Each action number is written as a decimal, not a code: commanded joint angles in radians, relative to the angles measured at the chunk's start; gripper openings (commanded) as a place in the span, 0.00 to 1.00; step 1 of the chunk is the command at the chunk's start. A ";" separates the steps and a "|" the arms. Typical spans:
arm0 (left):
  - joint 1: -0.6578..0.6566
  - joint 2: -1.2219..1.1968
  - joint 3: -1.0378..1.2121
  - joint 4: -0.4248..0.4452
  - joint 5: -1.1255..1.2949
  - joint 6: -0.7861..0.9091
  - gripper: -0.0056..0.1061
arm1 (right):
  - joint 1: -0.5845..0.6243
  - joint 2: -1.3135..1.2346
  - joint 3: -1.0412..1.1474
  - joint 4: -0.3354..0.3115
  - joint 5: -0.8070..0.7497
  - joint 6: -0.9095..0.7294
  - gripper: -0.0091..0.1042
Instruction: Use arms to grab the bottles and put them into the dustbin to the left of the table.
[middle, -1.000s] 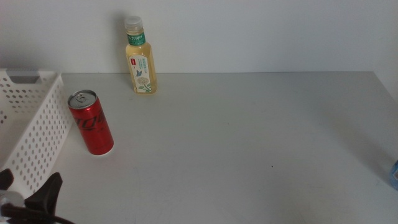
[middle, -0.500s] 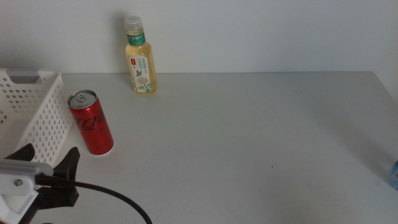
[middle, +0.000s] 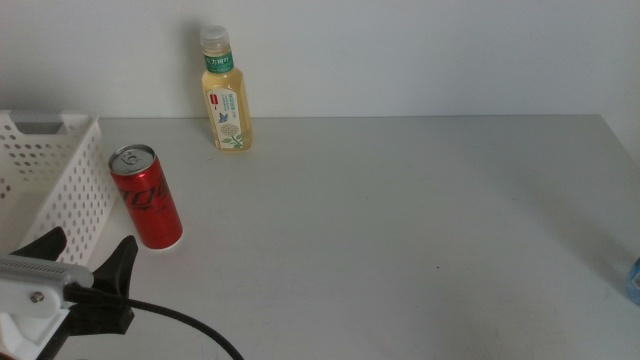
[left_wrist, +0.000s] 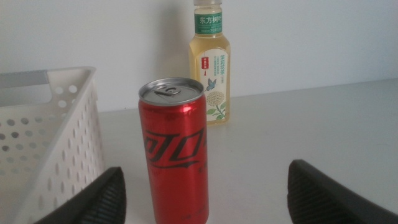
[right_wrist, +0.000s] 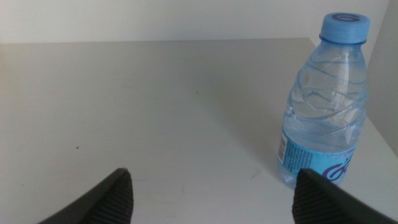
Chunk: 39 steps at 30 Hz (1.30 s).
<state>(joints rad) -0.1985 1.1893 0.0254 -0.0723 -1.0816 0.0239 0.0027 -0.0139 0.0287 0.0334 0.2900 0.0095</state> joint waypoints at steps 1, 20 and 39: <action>-0.004 -0.007 0.006 0.013 -0.087 -0.012 0.83 | -0.007 -0.021 -0.010 -0.007 -0.071 -0.009 0.66; -0.004 0.020 0.004 0.044 -0.089 -0.014 0.83 | -0.007 -0.021 -0.010 -0.007 -0.071 -0.009 0.66; -0.004 0.360 -0.128 0.014 -0.233 -0.052 0.83 | -0.007 -0.021 -0.010 -0.007 -0.071 -0.009 0.66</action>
<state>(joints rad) -0.1985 1.5592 -0.0788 -0.0288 -1.1351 -0.0141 0.0027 -0.0139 0.0287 0.0334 0.2900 0.0095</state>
